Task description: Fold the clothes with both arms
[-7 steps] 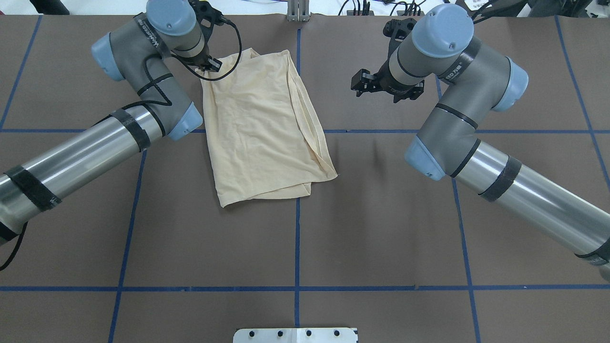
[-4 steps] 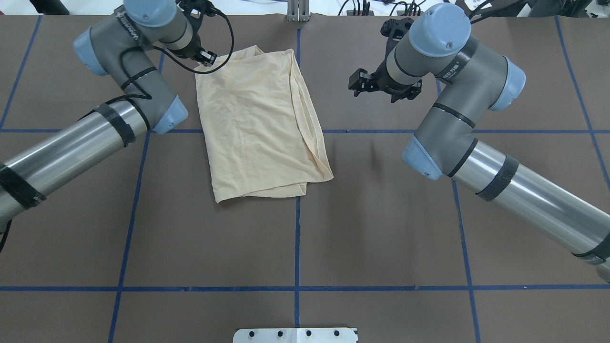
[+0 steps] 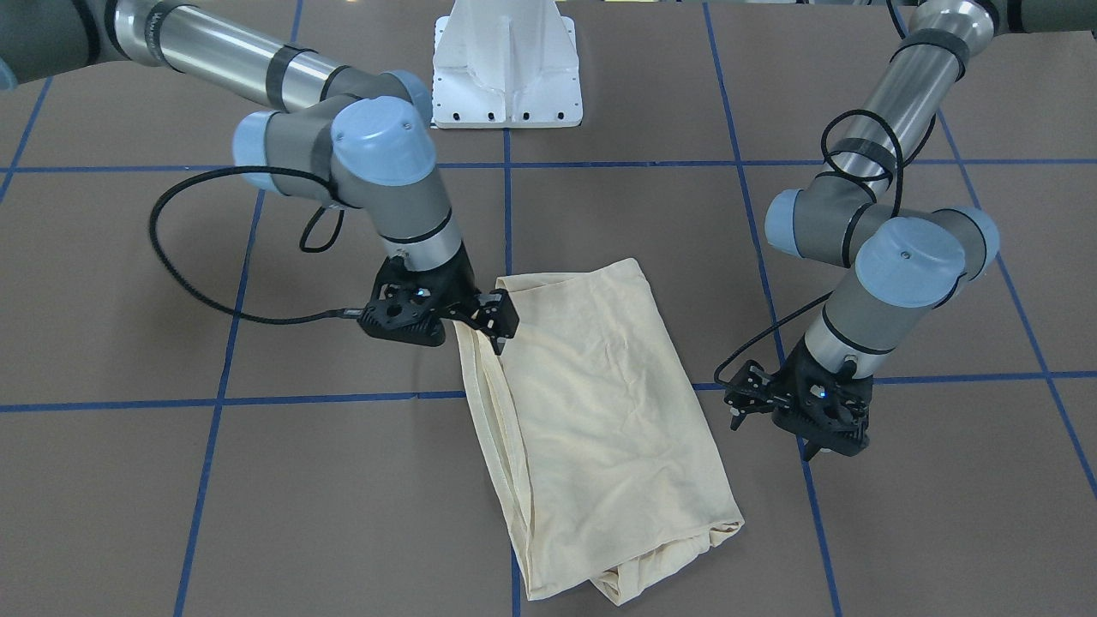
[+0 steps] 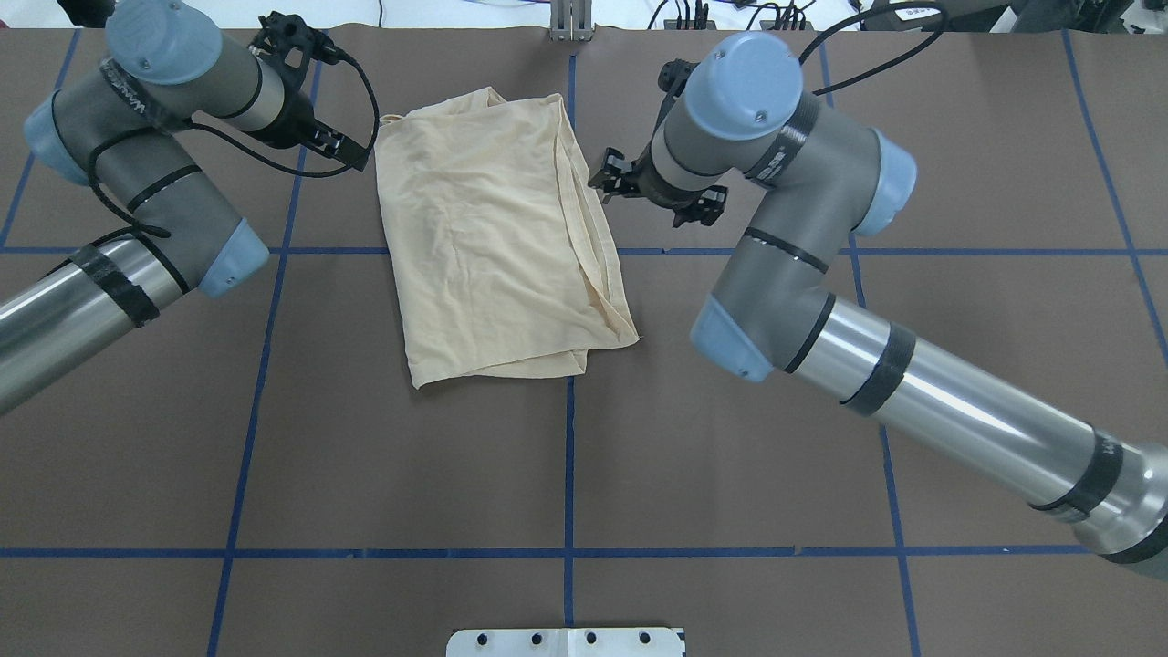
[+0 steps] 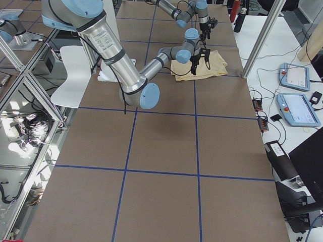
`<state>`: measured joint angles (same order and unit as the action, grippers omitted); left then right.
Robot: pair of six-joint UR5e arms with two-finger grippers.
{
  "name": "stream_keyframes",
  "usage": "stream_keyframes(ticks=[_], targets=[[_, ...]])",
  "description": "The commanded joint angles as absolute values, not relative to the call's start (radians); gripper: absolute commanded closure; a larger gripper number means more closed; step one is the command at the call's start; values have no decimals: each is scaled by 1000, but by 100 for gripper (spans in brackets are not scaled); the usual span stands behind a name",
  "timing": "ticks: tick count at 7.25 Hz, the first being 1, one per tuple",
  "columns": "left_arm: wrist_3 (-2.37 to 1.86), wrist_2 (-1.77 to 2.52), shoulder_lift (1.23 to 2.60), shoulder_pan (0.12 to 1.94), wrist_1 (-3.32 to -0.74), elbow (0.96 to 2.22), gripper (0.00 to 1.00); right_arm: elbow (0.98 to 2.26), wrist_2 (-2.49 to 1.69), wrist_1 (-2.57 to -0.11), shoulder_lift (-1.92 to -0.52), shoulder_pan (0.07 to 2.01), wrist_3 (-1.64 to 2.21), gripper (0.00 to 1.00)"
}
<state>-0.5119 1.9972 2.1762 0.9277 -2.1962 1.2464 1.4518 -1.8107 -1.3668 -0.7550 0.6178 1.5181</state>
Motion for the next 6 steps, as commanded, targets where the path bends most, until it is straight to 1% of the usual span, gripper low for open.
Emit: stream_keyframes(ticks=[1, 3, 6], targets=[[-520, 1997, 2169, 928, -2198, 1255, 0, 1448, -1709, -1459, -718, 499, 1693, 1], [-528, 1996, 2171, 927, -2197, 1261, 0, 1404, -1689, -1454, -719, 463, 1774, 5], [-557, 1996, 2171, 925, -2198, 1262, 0, 1379, -1658, -1456, -721, 427, 1836, 18]])
